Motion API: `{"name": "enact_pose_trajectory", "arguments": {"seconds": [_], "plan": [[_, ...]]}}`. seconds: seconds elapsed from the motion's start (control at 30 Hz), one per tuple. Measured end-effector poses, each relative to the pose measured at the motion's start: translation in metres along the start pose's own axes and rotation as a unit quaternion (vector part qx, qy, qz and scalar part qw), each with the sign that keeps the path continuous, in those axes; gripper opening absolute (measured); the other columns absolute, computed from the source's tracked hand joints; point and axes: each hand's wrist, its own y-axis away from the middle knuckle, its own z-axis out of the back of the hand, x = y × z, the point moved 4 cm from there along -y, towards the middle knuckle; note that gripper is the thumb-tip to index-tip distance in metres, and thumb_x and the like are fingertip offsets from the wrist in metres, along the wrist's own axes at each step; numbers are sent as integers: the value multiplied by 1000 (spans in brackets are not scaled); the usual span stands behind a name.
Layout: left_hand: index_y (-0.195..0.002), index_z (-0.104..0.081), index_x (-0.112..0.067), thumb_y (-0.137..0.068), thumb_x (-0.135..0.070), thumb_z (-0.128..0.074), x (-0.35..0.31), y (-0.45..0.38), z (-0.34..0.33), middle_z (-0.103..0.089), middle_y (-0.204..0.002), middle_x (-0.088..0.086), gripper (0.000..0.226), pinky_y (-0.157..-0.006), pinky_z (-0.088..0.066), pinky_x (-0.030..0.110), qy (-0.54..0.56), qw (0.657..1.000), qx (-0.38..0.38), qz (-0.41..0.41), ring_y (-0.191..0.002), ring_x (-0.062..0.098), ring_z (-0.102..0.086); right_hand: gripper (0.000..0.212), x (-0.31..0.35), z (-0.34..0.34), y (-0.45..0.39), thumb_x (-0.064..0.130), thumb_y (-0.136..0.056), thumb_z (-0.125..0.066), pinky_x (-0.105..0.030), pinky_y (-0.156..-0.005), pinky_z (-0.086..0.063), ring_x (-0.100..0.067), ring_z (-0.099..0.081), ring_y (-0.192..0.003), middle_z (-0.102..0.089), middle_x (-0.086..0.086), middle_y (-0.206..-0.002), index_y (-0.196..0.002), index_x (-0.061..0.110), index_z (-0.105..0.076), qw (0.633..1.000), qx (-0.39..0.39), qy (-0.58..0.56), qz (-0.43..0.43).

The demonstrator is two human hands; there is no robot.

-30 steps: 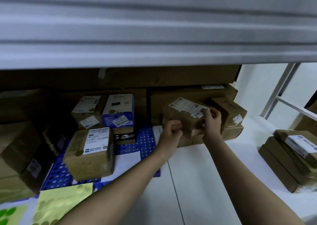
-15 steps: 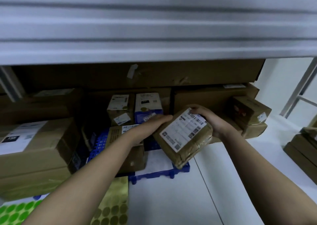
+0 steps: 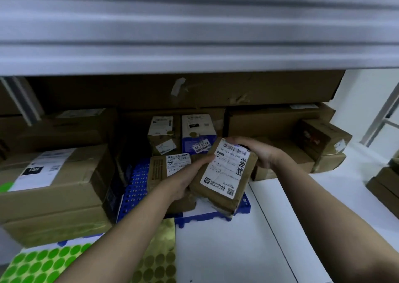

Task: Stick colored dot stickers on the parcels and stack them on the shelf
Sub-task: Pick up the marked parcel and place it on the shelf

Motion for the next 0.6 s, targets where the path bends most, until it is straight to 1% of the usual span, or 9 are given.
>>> {"name": "enact_pose_trajectory", "arguments": {"seconds": [0.1,0.17,0.23,0.3,0.37,0.43,0.5,0.53,0.6], "plan": [[-92,-66,-23,-86,-45,-61,1,2,0,-73,-84,1,24,-92,-50,34,43,999,-17,-15,-90,20,-66,51,-18,7,0,59,-92,-43,-43,-99,-44,-22,-64,-102,-72,-6,-100,-125,23,-56,993,-105,-43,-9],[-94,-65,-23,-89,-45,-56,0,4,-3,-73,-84,0,24,-77,-52,30,75,996,-24,-28,-84,18,-67,59,-26,0,5,68,-88,-41,-40,-93,-45,-24,-59,-110,-69,-6,-113,-124,24,-58,986,-140,-90,0],[-105,-64,-24,-91,-47,-52,-4,7,-8,-71,-98,1,29,-75,-51,28,90,994,-35,-48,-87,17,-66,62,-29,-14,11,70,-87,-38,-34,-81,-46,-24,-58,-112,-66,-7,-118,-123,24,-59,983,-135,-121,11],[-121,-59,-24,-89,-53,-51,-7,7,-14,-69,-109,3,44,-84,-50,31,97,992,-52,-68,-97,20,-65,63,-28,-26,15,70,-87,-38,-39,-90,-48,-26,-63,-111,-68,-8,-117,-125,25,-60,981,-114,-156,18],[-131,-53,-26,-86,-60,-50,-7,5,-19,-68,-113,4,56,-82,-49,31,110,988,-78,-77,-101,20,-64,60,-23,-35,20,66,-89,-40,-39,-93,-49,-25,-67,-106,-71,-8,-112,-127,24,-59,977,-93,-192,26],[-134,-50,-29,-81,-68,-47,-6,8,-22,-66,-116,4,65,-79,-50,30,112,986,-96,-83,-102,20,-64,53,-20,-38,24,59,-93,-41,-33,-81,-52,-22,-71,-94,-73,-8,-103,-123,20,-60,974,-86,-210,20],[-135,-49,-30,-76,-75,-43,-4,9,-24,-65,-120,5,75,-84,-51,32,124,984,-90,-91,-105,21,-63,49,-19,-43,29,56,-93,-42,-31,-74,-53,-21,-72,-86,-74,-9,-98,-119,19,-61,970,-73,-231,16],[-134,-50,-28,-80,-74,-39,-5,13,-25,-64,-122,6,72,-86,-51,33,136,982,-84,-102,-106,22,-63,52,-18,-46,32,58,-91,-47,-32,-73,-54,-22,-72,-87,-74,-10,-100,-123,18,-59,966,-75,-246,10],[-130,-55,-26,-89,-66,-32,-9,24,-24,-65,-120,7,62,-78,-54,31,179,975,-64,-118,-101,21,-65,60,-21,-51,38,60,-85,-55,-33,-73,-56,-24,-71,-92,-72,-11,-106,-130,19,-55,960,-72,-271,2]]}}
